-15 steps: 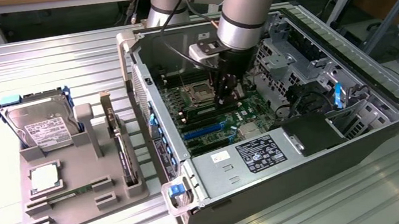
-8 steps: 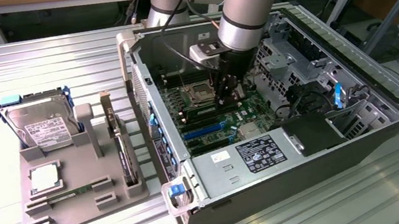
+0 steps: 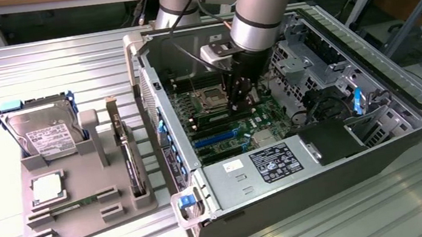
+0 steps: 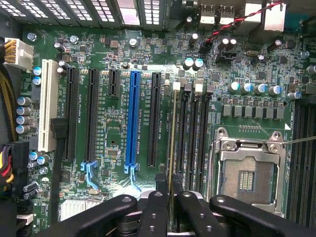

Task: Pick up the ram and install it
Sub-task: 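Insert the ram into the slot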

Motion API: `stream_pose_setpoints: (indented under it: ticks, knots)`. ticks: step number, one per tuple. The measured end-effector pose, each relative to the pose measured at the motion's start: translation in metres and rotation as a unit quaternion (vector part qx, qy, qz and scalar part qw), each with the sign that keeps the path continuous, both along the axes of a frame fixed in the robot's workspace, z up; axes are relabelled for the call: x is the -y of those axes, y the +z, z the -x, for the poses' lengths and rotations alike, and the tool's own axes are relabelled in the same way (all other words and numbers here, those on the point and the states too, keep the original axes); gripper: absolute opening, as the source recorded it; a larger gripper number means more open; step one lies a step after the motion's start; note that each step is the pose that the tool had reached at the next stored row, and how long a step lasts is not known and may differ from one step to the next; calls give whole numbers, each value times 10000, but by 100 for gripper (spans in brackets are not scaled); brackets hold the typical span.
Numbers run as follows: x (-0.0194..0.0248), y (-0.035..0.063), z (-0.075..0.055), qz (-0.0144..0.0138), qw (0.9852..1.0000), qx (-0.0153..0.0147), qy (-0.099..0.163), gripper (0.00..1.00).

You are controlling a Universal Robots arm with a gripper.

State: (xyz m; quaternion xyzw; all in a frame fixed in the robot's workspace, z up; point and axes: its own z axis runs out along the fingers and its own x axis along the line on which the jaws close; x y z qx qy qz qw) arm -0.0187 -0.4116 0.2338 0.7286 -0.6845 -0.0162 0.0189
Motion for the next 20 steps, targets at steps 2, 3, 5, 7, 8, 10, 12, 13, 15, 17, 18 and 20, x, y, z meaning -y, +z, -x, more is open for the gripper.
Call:
stream_pose_setpoints:
  ticks: [2, 3, 5, 7, 8, 10, 12, 13, 15, 17, 18, 20]
  knots:
    - [-16, 0, 1, 0, 10000, 0, -1, 13]
    - [-20, 0, 0, 0, 10000, 0, 0, 13]
    - [-20, 0, 0, 0, 10000, 0, 0, 13]
    - [-21, -4, 0, -1, 10000, 0, 0, 13]
    - [-20, -9, 0, -1, 10000, 0, 0, 13]
    - [-20, -8, 0, 0, 10000, 0, 0, 13]
    - [-21, -16, 0, -1, 10000, 1, 0, 13]
    - [-20, -17, 0, 1, 10000, 0, 0, 13]
    - [-20, -22, 0, 0, 10000, 0, 0, 13]
    - [-20, -27, -3, 0, 10000, 0, 2, 13]
    - [-20, -27, -3, 1, 10000, 0, 2, 13]
    - [-20, -30, -3, 1, 10000, 0, 2, 13]
